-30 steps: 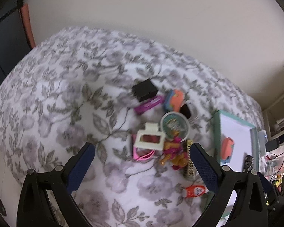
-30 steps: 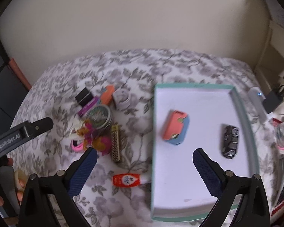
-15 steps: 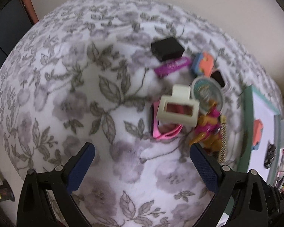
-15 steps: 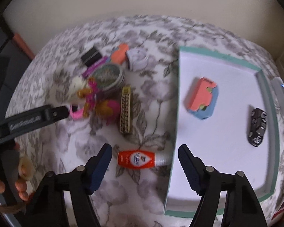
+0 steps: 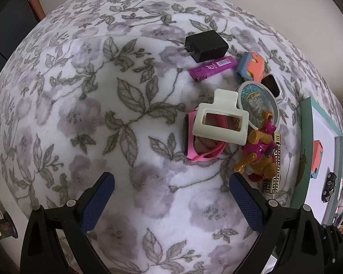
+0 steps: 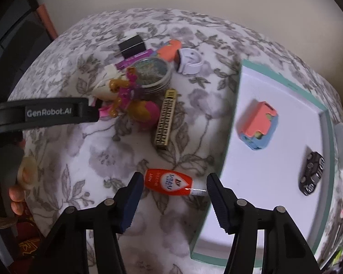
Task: Organize rigid objects
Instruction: 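Grasp the red-and-white tube with the right tool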
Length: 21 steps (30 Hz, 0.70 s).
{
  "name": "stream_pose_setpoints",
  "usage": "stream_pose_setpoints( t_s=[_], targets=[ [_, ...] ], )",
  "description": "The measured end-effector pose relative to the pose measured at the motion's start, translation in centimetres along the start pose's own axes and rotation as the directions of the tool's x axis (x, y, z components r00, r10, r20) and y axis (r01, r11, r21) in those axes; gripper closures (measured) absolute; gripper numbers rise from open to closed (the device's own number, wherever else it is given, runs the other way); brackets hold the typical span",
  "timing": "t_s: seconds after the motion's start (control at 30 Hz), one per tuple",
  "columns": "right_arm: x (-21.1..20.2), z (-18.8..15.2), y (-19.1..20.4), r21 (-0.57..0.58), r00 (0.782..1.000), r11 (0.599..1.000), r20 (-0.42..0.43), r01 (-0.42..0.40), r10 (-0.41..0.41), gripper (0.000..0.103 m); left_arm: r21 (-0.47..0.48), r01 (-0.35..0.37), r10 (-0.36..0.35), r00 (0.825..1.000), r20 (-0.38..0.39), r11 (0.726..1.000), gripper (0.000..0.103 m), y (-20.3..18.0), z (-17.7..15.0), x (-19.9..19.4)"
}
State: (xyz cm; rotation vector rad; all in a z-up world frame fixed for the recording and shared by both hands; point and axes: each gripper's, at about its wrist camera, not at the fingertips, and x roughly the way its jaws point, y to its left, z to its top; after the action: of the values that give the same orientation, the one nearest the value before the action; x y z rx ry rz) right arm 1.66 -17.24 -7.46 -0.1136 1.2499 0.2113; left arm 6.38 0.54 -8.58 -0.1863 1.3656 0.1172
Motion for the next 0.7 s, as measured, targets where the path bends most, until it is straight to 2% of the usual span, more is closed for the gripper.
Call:
stream_pose_setpoints(
  t_s=[0.3,0.57,0.7],
  targets=[
    [1.8,-0.4,1.0,-0.094,0.998,0.996,-0.065,0.005,-0.011,0.042,-0.008,0.006,-0.006,1.0,-0.006,1.0,0.003,-0.1,0.1,0.0],
    [2.4,-0.3,1.3,-0.137,0.996,0.989,-0.052,0.062,-0.069,0.042,-0.016,0.013,-0.013,1.0,-0.004,1.0,0.003,-0.1,0.6,0.2],
    [3.0,0.1,1.4,-0.136,0.995,0.988,-0.051,0.076,-0.083,0.05,-0.024,0.023,-0.023,1.0,-0.002,0.999,0.003,0.1,1.0,0.2]
  ],
)
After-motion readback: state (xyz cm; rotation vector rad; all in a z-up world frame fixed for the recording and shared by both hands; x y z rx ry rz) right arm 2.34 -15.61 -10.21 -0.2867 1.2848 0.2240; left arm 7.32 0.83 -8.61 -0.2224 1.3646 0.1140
